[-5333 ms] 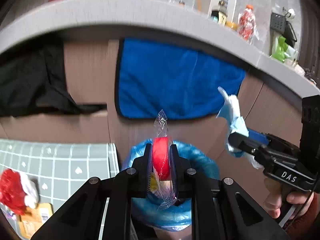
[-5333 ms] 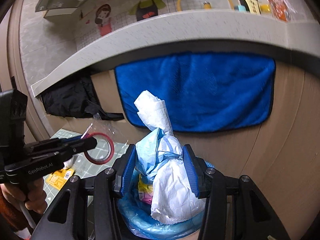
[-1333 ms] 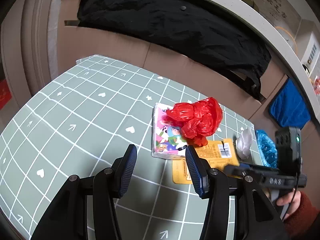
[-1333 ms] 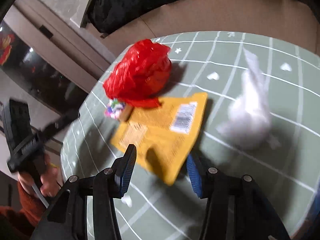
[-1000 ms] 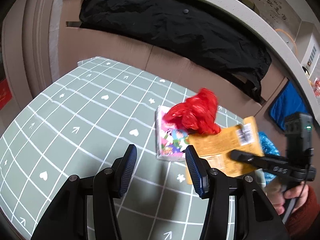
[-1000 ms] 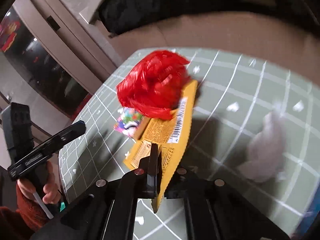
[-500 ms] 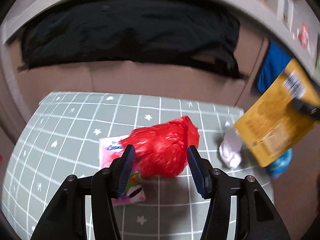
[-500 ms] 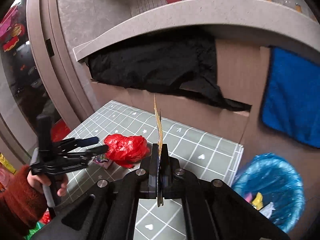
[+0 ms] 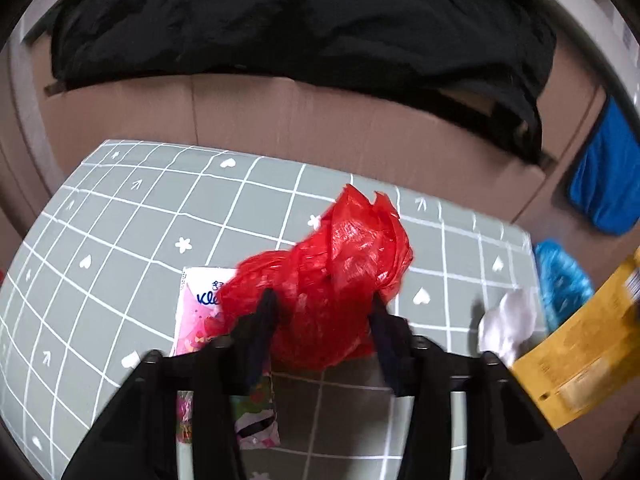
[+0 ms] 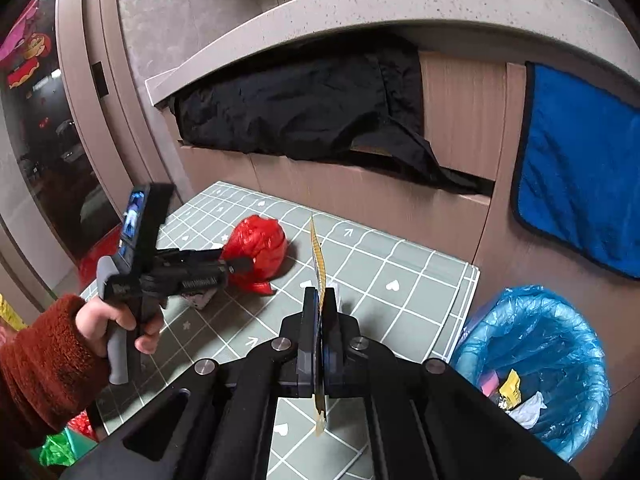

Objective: Collect trash
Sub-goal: 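Close the left tool on the red plastic bag while the right tool holds the yellow packet, then carry the red bag and yellow packet with both tools over the blue-lined bin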

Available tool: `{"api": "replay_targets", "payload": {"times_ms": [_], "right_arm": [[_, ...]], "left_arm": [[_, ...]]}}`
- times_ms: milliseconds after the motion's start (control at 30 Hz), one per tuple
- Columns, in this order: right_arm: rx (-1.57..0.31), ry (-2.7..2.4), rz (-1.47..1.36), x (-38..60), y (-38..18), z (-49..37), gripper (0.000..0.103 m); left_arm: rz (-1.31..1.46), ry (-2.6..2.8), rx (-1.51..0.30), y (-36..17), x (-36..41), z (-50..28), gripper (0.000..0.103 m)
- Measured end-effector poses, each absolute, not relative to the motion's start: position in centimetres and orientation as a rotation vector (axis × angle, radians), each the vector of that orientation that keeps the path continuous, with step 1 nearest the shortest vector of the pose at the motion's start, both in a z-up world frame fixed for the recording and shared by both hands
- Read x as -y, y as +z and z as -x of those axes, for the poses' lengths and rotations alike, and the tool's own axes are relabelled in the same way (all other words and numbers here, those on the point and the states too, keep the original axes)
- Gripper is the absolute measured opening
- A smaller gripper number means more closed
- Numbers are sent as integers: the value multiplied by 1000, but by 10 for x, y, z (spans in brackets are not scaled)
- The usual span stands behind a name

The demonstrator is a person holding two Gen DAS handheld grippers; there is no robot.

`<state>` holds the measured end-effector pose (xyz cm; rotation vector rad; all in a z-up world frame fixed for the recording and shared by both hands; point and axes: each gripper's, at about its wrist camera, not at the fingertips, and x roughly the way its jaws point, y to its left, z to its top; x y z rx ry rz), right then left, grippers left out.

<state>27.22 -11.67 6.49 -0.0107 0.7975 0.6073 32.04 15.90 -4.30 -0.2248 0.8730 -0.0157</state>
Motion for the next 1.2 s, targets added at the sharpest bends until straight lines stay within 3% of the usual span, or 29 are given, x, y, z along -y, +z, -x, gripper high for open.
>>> {"api": "replay_targets", "payload": {"times_ms": [167,433,867,1200], "right_arm": [[-824,628,5,116,57,-270,2],[-815,648,13,110,62,-262,2],[-547,571,50,142,162,-252,1],[-448,430,28,227,191,-239,1]], "left_arm": [[251,-35,-816,-26,-161,-301,32],[255,-40,-752,9,-149,-267,31],[169,-110,-397,141,-84,-220,31],[76,-223,-305,164,15,-226,31]]}}
